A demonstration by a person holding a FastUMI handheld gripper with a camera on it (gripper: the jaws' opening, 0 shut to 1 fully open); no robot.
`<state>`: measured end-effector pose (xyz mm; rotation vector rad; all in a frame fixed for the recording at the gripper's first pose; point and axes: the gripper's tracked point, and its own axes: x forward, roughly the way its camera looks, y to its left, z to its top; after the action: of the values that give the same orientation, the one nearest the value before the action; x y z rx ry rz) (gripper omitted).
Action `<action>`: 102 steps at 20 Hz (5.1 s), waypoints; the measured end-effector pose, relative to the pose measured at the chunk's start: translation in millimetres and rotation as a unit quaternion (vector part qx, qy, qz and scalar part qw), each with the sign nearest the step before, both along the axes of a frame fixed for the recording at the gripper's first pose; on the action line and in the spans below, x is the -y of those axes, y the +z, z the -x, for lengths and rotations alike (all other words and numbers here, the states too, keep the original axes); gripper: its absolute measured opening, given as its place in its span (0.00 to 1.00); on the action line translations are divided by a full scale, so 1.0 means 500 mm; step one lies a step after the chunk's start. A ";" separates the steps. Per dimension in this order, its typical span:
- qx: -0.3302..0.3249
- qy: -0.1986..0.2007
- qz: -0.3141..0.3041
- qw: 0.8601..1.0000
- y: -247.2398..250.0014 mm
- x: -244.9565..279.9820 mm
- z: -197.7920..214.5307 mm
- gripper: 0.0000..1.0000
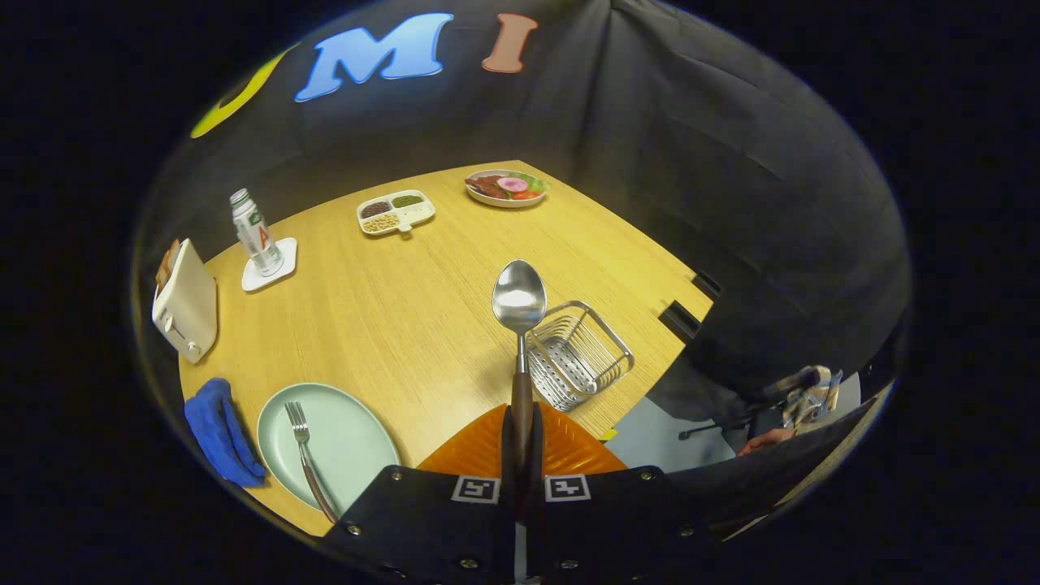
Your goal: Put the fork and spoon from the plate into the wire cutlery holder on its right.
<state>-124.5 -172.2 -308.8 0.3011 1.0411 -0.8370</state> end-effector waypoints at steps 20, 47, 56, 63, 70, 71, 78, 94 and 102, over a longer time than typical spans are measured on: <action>-0.031 -0.013 -0.029 0.999 0.009 0.079 0.010 0.30; -0.016 0.299 -0.035 0.953 -0.049 -0.408 -0.107 0.30; -0.048 0.306 -0.089 0.947 -0.175 -0.491 -0.112 0.30; -0.083 0.303 -0.117 0.942 -0.235 -0.500 -0.106 0.30; -0.076 0.305 -0.087 0.945 -0.226 -0.477 -0.117 0.04; -0.073 0.304 -0.080 0.947 -0.217 -0.471 -0.121 0.04; -0.025 0.254 -0.039 0.966 -0.121 -0.399 -0.141 0.04; -0.005 0.018 -0.005 1.000 0.031 -0.113 -0.066 0.04; -0.032 -0.106 -0.064 0.992 0.000 -0.057 -0.011 0.04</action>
<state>-118.8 -143.7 -309.0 0.5030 1.1380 -0.9767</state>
